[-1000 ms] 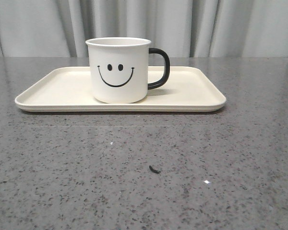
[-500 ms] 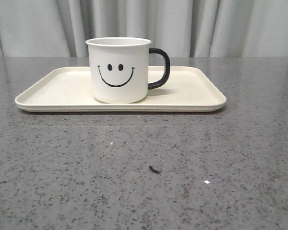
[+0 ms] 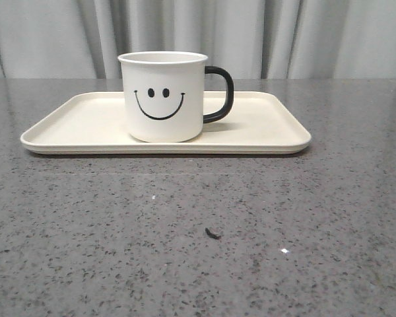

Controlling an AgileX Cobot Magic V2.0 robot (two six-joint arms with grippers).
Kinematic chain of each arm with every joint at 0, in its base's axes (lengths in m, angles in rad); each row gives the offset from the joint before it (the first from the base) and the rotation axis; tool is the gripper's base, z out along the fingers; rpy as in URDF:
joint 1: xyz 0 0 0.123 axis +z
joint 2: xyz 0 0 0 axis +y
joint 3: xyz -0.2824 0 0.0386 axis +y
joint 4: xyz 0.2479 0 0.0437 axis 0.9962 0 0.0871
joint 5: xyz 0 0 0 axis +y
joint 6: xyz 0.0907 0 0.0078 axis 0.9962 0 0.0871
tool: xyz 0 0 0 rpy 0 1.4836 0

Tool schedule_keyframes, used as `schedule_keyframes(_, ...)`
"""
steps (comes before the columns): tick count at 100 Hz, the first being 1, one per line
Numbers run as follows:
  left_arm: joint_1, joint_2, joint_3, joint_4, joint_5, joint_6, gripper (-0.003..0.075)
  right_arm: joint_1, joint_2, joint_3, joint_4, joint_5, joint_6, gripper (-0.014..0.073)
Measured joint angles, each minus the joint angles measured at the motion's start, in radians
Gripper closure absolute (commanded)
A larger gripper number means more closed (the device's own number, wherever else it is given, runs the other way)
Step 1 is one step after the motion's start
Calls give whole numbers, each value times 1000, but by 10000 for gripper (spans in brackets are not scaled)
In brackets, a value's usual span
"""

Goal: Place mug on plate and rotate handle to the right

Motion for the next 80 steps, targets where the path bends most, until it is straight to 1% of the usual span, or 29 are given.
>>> schedule_keyframes(24,0,0,0,0,0,0,739,0,0,0,-28,0,14,682)
schedule_keyframes(80,0,0,0,0,0,0,739,0,0,0,-28,0,15,682)
